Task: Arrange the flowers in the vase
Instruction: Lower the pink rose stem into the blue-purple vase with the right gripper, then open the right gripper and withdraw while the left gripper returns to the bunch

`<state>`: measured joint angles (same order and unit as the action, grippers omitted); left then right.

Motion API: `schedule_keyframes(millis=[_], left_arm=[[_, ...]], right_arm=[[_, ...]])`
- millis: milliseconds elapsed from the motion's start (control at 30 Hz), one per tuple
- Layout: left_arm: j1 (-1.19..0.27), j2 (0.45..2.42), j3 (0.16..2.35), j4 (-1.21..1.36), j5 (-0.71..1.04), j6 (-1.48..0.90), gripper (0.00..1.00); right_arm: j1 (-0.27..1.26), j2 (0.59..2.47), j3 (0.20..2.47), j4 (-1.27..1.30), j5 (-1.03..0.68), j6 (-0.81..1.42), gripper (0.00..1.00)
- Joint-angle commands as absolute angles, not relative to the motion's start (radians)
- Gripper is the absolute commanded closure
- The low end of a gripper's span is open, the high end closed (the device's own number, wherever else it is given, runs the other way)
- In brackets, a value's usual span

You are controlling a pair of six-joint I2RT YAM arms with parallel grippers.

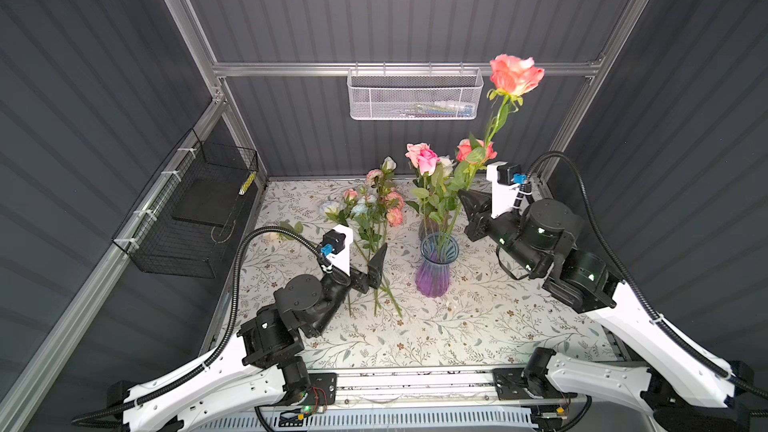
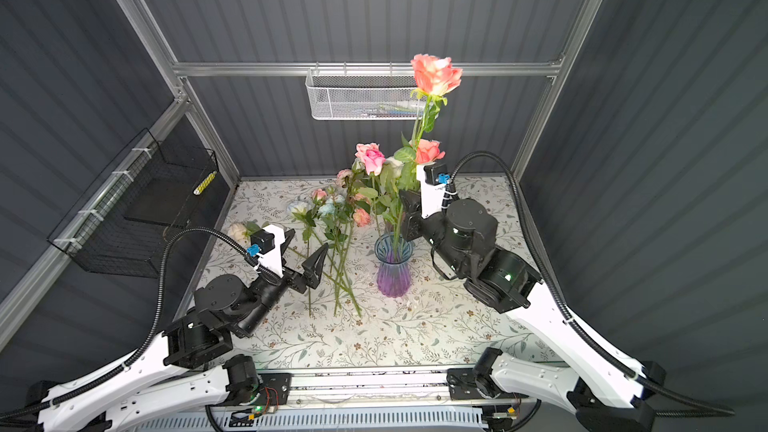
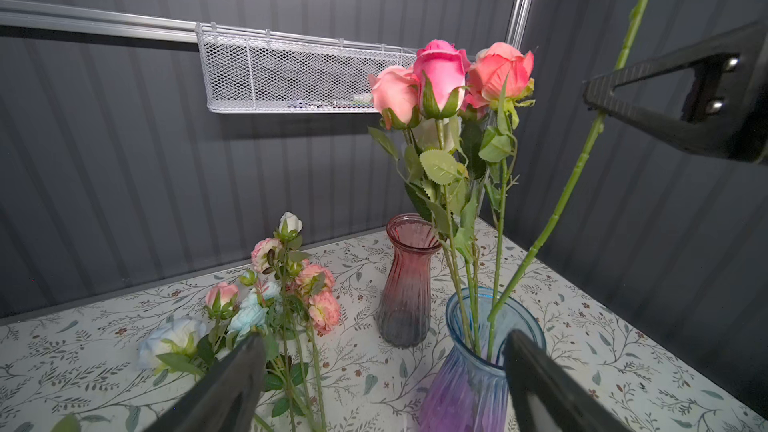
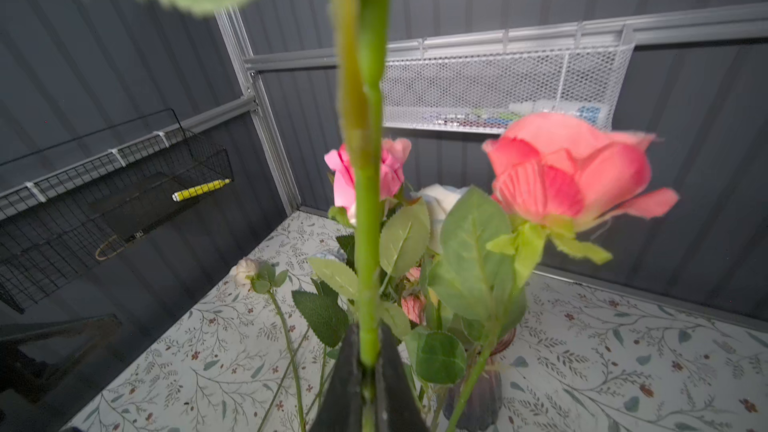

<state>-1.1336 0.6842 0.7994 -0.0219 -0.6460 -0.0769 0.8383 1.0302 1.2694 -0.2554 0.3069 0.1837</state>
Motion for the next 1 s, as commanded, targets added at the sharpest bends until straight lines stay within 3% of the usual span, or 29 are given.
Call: schedule_keyframes(millis=[0, 233, 500, 967], left_arm=[[-1.137, 0.674, 0.782, -0.044, -0.68, -0.106, 0.09], [-1.137, 0.695, 0.783, -0.051, -0.687, -0.107, 0.09], [-1.137, 0.708, 0.784, -0.057, -0.696, -0.114, 0.07], [-1.137, 0.762, 0.763, -0.045, -0.762, -0.115, 0.02]], right_arm=[[0.834, 1.034, 1.221, -0.237, 0.31, 0.242, 0.95], [0.834, 1.036, 1.107, -0.216, 0.292, 0.325, 0.91], [0.834, 1.026, 1.051, -0.215, 0.297, 0.356, 0.77], [0.843, 0.903, 1.001, -0.268, 0.294, 0.397, 0.74]])
